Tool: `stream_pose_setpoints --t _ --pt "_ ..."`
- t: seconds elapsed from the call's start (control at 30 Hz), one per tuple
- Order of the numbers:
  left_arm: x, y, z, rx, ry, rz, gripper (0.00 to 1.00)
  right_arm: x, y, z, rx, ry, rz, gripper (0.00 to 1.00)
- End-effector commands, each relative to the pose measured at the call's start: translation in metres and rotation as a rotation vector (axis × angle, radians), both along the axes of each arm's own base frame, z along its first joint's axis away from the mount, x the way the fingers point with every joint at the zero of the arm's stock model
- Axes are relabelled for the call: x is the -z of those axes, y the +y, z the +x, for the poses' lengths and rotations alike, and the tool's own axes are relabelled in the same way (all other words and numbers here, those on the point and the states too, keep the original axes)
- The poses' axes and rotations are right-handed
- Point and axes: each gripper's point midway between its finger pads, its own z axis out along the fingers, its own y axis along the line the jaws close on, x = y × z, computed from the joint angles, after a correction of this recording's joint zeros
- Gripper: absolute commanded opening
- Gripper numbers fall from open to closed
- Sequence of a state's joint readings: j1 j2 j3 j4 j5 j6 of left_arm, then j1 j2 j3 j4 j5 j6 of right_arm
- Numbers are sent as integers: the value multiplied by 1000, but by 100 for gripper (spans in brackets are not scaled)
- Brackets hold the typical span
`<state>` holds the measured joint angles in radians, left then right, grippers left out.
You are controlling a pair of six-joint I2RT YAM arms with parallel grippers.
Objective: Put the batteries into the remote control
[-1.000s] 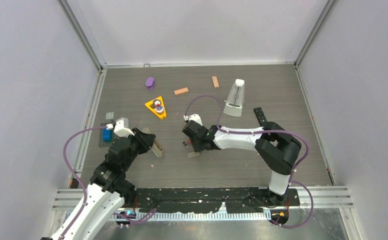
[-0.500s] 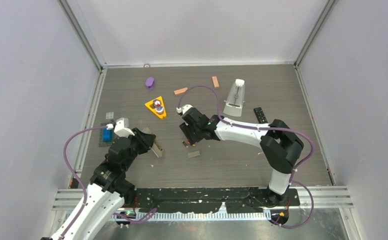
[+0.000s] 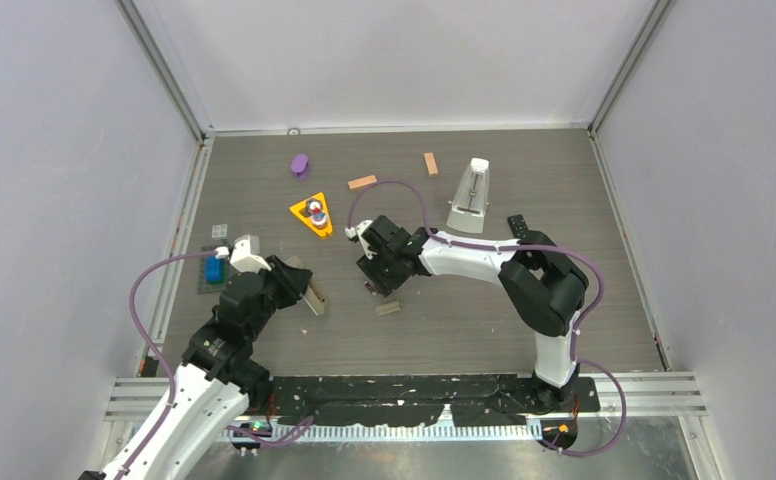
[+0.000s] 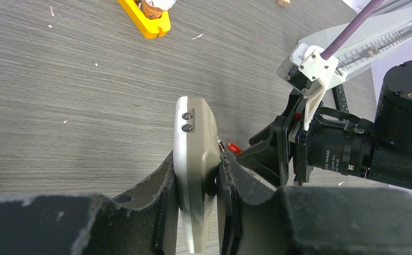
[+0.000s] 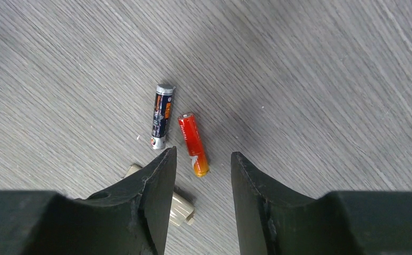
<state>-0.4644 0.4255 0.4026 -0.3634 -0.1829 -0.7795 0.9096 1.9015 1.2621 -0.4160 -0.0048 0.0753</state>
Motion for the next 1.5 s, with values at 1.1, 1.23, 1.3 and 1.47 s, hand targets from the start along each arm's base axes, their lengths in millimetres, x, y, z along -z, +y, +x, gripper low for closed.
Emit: stream_pose_setpoints --t 1.1,1.23,1.3,1.47 --pt "-41 -28 -2 138 -122 -111 0 -138 16 18 288 -297 497 5" --pt "-63 -55 -15 304 -198 -207 0 -200 28 -10 251 -336 732 5" --pt "-78 -65 -21 359 -243 -275 0 -224 34 -28 225 -341 814 5" --pt "-102 -77 -34 435 -291 -408 0 -268 50 -71 176 -379 949 5"
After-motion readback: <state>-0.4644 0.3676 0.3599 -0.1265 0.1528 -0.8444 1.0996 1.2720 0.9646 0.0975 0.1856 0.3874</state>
